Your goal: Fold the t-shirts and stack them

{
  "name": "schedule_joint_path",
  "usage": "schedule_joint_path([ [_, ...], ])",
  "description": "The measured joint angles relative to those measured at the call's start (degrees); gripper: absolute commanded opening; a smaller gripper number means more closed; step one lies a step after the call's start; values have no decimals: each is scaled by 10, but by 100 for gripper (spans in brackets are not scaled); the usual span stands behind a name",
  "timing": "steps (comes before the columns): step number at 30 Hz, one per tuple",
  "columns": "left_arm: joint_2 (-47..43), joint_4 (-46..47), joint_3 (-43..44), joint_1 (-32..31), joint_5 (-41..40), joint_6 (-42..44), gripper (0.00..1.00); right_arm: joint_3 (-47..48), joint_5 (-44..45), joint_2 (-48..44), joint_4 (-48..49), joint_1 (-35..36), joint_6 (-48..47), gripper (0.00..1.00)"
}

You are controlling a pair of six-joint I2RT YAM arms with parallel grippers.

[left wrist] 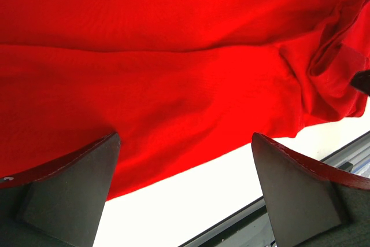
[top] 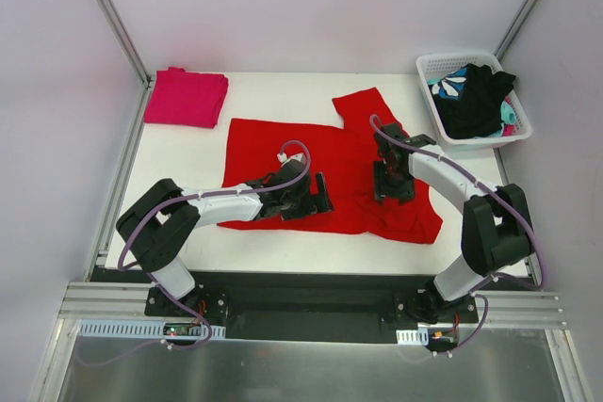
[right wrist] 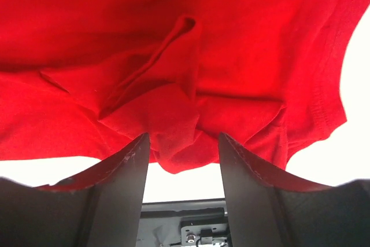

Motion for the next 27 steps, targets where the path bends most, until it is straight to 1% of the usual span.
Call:
schedule_joint_path([
  [3, 0, 0, 0, 0, 0, 0, 99, -25, -16, 0, 5, 0, 2, 50],
  [5, 0, 0, 0, 0, 0, 0, 99, -32, -25, 0, 8, 0, 2, 46],
  [6, 0, 0, 0, -1, 0, 0, 99, -34, -31, 0, 10, 0, 2, 35],
  [8, 0, 0, 0, -2, -1, 0, 99, -38, -38, 0, 16, 1, 2, 20],
  [9, 0, 0, 0, -2, -1, 1, 99, -41, -41, -1, 18, 1, 0, 8],
  [10, 0, 0, 0, -2, -1, 1, 99, -43, -43, -2, 18, 2, 2, 3],
  [12, 0, 0, 0, -2, -1, 1, 99, -46, -47, -5, 17, 2, 3, 1],
  [18, 0, 0, 0, -2, -1, 1, 99, -35, -45, -26, 0, 3, 3, 1],
  [27, 0, 0, 0, -2, -1, 1, 99, 105, 19, -70, -49, 7, -10, 1],
])
